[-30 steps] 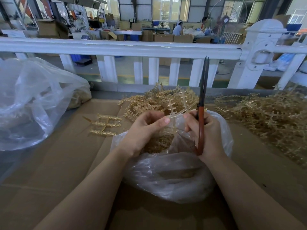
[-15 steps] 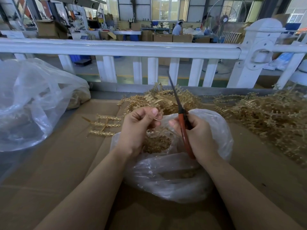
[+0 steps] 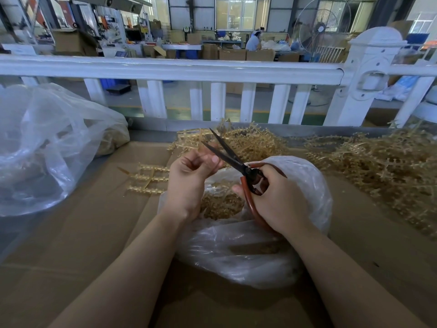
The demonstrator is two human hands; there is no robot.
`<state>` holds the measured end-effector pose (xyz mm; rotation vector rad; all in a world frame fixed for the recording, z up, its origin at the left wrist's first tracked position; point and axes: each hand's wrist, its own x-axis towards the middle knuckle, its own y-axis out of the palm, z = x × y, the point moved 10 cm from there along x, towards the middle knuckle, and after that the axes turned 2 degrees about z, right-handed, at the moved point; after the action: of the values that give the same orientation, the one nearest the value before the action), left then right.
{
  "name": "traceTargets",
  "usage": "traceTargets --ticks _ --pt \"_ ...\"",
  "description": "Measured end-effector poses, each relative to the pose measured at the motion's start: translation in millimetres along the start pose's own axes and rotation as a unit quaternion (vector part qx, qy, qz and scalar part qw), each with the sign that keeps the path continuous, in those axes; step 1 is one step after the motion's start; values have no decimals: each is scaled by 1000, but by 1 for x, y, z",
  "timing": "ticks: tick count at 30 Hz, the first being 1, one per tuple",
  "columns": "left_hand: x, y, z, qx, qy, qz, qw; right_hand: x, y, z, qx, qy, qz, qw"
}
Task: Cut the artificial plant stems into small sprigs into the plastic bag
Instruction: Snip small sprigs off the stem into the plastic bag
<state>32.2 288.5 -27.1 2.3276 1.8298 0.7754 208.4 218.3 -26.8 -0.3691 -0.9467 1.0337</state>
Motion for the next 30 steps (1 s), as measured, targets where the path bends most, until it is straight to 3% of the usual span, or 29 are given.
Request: traceTargets --ticks 9,30 --pt "-5 6 -15 93 43 -4 995 -1 -1 1 -46 -1 5 999" --pt "2 -6 -10 76 52 -12 996 -2 -2 -1 -78 -4 -9 997"
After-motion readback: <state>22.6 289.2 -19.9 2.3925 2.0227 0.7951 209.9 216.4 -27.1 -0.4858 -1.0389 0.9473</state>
